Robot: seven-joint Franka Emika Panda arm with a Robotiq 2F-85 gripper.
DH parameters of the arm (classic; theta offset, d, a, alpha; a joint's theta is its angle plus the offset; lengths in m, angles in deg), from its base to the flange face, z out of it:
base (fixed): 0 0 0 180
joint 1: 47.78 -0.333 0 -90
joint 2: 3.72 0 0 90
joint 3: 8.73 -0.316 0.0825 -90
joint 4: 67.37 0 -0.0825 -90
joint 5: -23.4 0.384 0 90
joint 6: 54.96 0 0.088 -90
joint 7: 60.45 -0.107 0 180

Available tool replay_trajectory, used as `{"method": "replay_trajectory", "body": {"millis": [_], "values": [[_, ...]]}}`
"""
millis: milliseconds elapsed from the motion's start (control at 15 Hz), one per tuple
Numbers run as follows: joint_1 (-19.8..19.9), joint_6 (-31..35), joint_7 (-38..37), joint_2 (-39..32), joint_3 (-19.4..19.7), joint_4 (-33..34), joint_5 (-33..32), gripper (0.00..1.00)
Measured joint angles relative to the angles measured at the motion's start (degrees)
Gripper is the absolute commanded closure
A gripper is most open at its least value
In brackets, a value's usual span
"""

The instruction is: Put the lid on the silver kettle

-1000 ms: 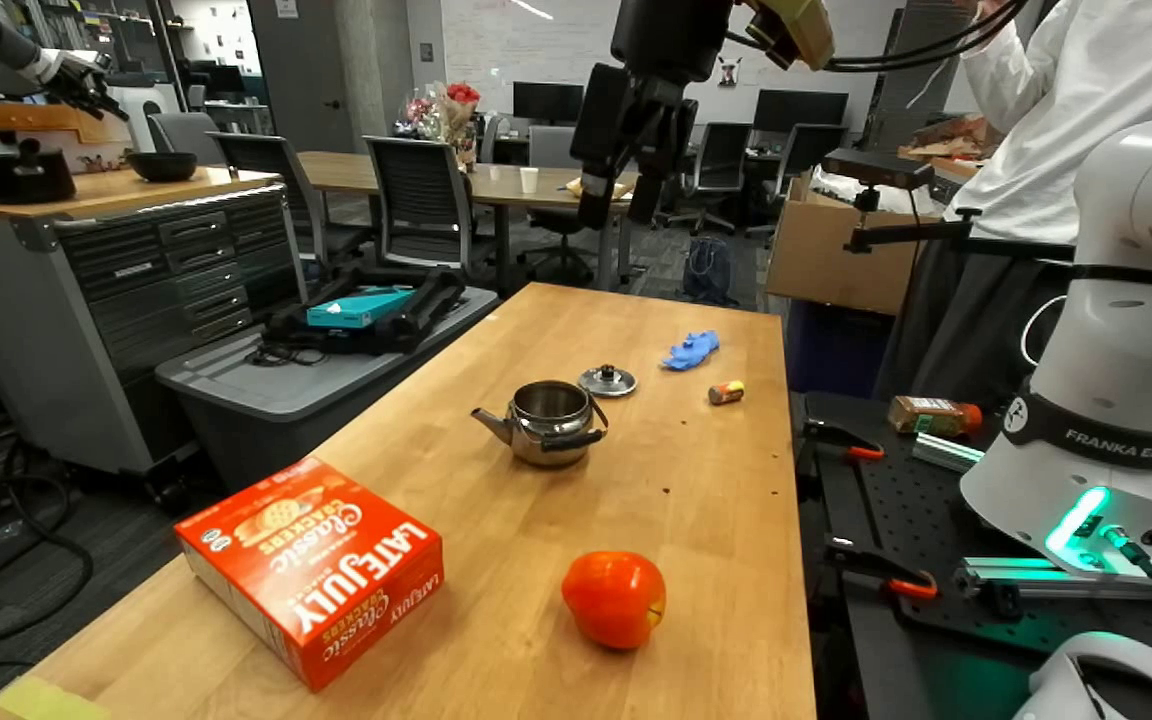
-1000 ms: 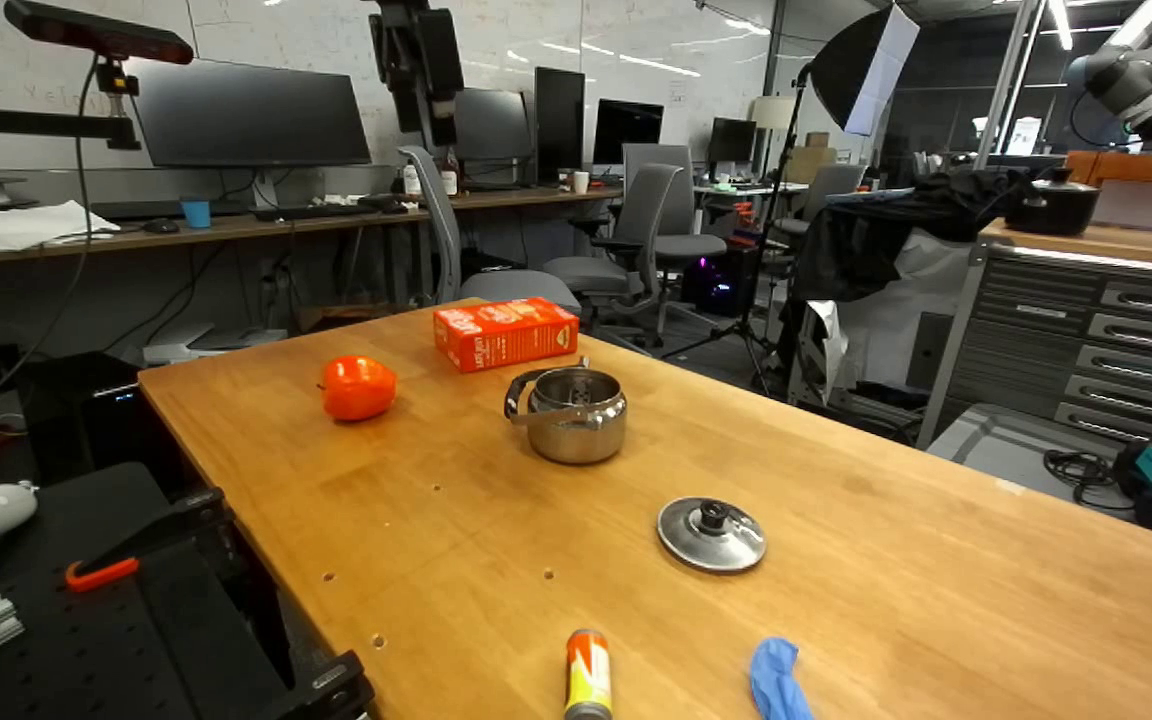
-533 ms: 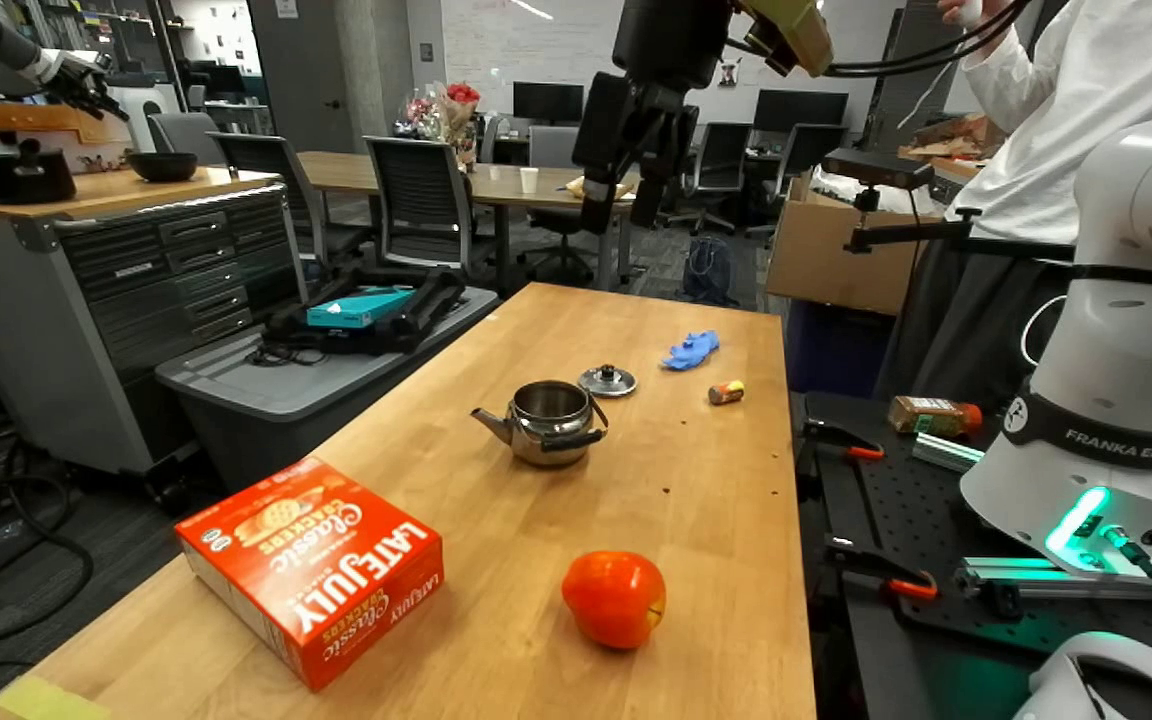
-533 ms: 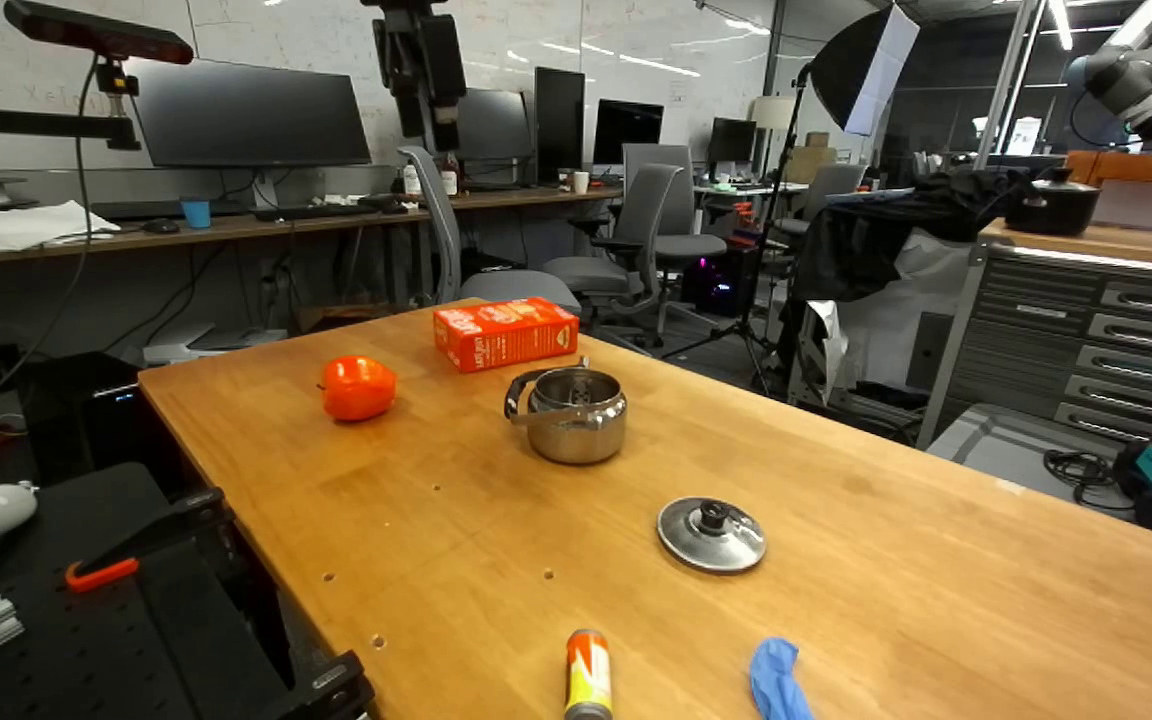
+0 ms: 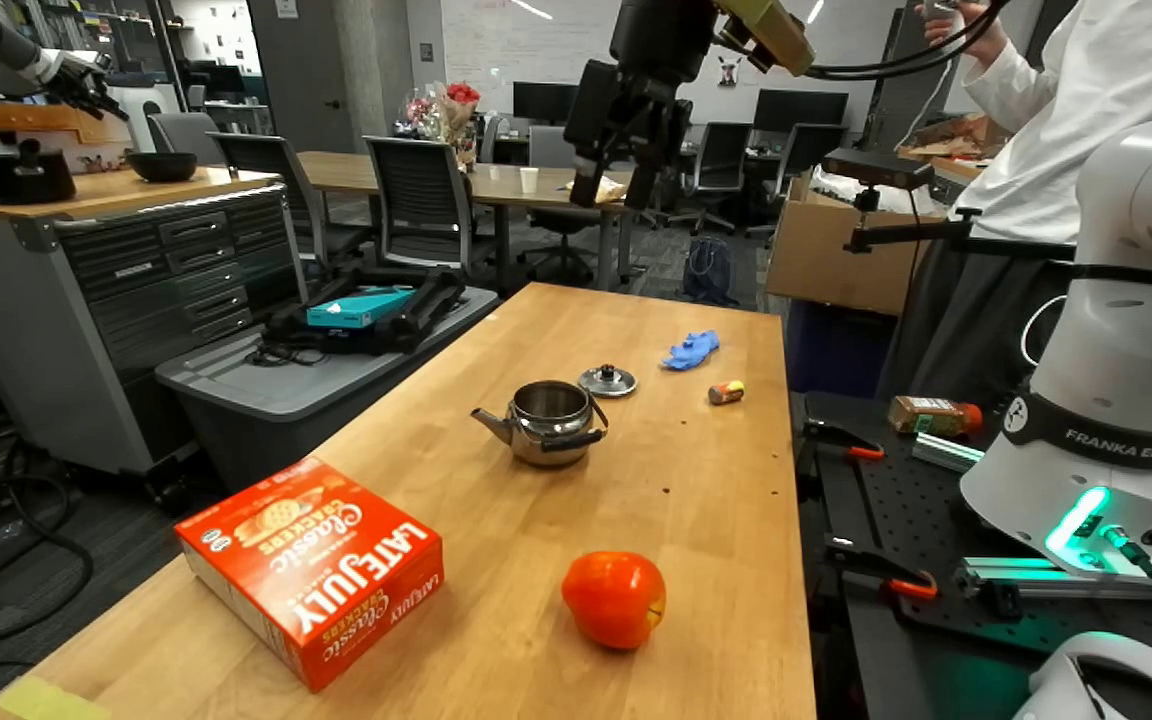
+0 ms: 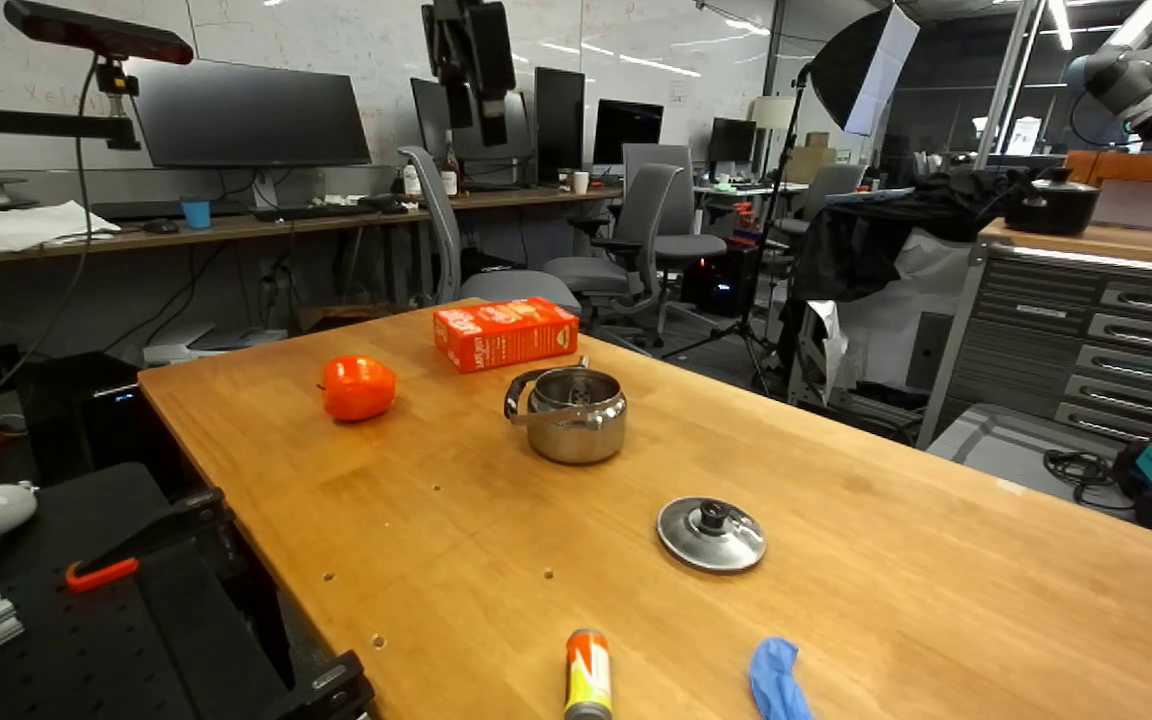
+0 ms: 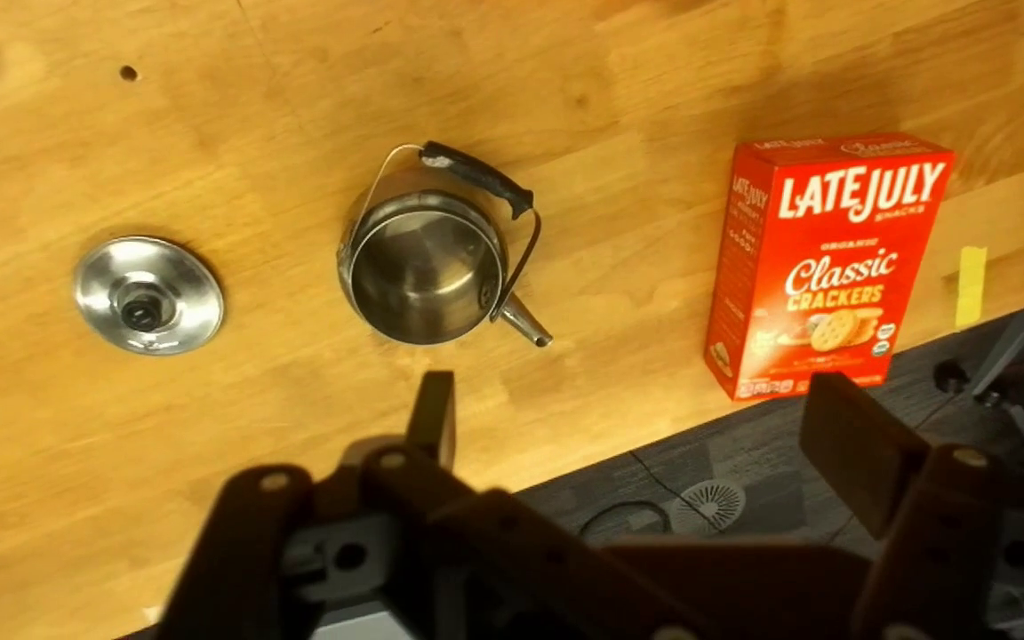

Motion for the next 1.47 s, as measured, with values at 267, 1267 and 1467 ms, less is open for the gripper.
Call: {"method": "replay_trajectory", "body": {"millis": [267,1267,1467], "values": [[2.4,0.3,0.1,-0.1,2.3,0.0,0.0,0.00],[9.6,2.7,-0.2,-15.8,10.2,9.5,-1.3,0.00],[9.6,6.2,0.3,-20.9,11.7,12.5,0.1,0.00]]}}
